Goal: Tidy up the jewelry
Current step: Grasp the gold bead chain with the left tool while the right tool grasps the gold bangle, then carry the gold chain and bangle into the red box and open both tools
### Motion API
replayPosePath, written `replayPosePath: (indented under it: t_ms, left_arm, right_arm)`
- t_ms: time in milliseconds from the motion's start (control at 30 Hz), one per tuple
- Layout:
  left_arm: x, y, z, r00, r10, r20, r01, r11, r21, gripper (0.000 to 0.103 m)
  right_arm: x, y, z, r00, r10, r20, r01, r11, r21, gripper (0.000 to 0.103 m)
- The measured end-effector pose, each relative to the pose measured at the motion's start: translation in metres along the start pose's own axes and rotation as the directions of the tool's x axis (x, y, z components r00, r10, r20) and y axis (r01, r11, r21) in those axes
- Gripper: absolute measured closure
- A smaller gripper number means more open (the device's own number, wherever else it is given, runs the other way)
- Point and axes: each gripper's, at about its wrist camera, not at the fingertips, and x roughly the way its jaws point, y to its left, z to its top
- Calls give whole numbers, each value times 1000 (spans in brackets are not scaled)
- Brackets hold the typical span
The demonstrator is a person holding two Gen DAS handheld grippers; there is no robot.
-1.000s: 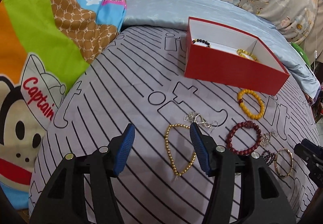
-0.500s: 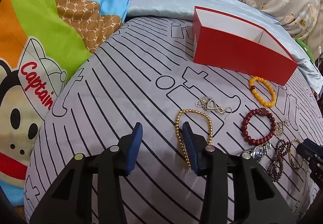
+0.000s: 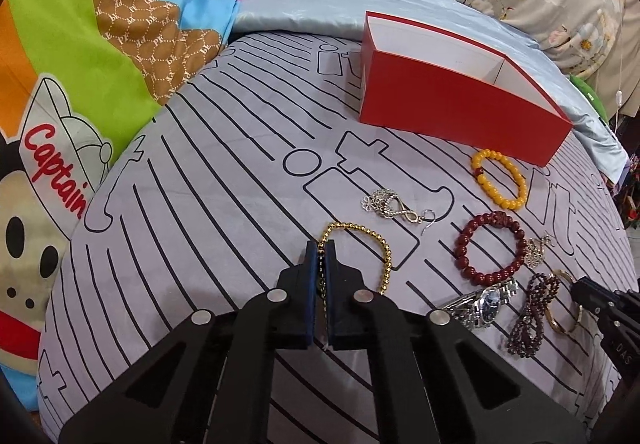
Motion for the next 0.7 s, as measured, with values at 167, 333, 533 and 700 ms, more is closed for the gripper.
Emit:
replayPosePath:
  t_ms: [167,333,533,700]
  left_arm:
    - [-10,-1,3,999,-42,-1,42,999,-25,100]
    - [-28,-10,9,997,-75,22,75,997,-20,100]
    - [-49,-22,22,991,-117,59,117,993,-1,100]
    - [-62,-34,38,985,-145,93,143,989,25,100]
  right_arm:
    - [-6,-3,0,1000,17,3,-17,1000,23,100]
    - [-16,-5,4,999,25,31,-26,999,36,100]
    - [-32,-9,16,996,49,74,-53,997,57,100]
    - [-47,-12,33,991,59,123,-67,996,63,100]
